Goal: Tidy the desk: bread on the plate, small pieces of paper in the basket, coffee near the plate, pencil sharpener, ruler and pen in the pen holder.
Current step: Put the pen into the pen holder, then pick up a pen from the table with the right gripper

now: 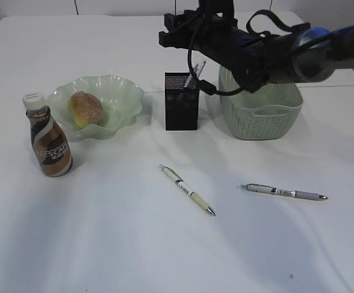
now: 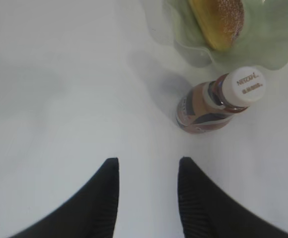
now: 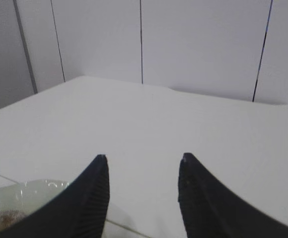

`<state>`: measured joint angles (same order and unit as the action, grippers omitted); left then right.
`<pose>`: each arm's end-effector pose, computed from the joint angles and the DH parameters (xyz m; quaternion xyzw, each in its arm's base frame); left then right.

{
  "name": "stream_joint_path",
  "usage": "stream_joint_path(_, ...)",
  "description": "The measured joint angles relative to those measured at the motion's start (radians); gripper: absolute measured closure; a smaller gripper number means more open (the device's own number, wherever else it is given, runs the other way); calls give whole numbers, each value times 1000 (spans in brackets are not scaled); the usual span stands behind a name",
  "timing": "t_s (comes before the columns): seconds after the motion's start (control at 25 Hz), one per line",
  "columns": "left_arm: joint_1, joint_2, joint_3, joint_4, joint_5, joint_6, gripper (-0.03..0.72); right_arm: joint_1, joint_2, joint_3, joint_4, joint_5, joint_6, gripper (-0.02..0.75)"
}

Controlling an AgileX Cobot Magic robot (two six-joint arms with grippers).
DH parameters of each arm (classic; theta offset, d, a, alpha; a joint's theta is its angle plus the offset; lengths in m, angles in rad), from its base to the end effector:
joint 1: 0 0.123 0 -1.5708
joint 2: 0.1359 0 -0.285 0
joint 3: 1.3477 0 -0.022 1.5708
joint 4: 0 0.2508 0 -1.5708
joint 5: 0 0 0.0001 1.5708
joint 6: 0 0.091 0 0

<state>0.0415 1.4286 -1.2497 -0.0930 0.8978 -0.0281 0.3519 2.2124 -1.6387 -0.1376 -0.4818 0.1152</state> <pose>0.2999 0.0058 0.3311 -0.0506 0.9558 -0.0412 0.2865 0.4887 0.1856 0.2274 -0.1487 0.6944 0.1430 0.6894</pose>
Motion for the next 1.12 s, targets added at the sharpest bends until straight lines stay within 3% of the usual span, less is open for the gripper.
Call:
stream_joint_path(0.6, 0, 0, 0, -8, 0, 0, 413, 2, -206, 0, 7, 842, 2, 364)
stream_joint_path(0.72, 0, 0, 0, -9, 0, 0, 413, 2, -228, 0, 33, 1028, 2, 365)
stream_joint_path(0.88, 0, 0, 0, -9, 0, 0, 413, 2, -232, 0, 62, 1164, -5, 365)
stream_joint_path(0.92, 0, 0, 0, -9, 0, 0, 413, 2, -232, 0, 101, 1278, -50, 365)
stream_joint_path(1.12, 0, 0, 0, -9, 4, 0, 413, 2, -232, 0, 190, 1369, -149, 365)
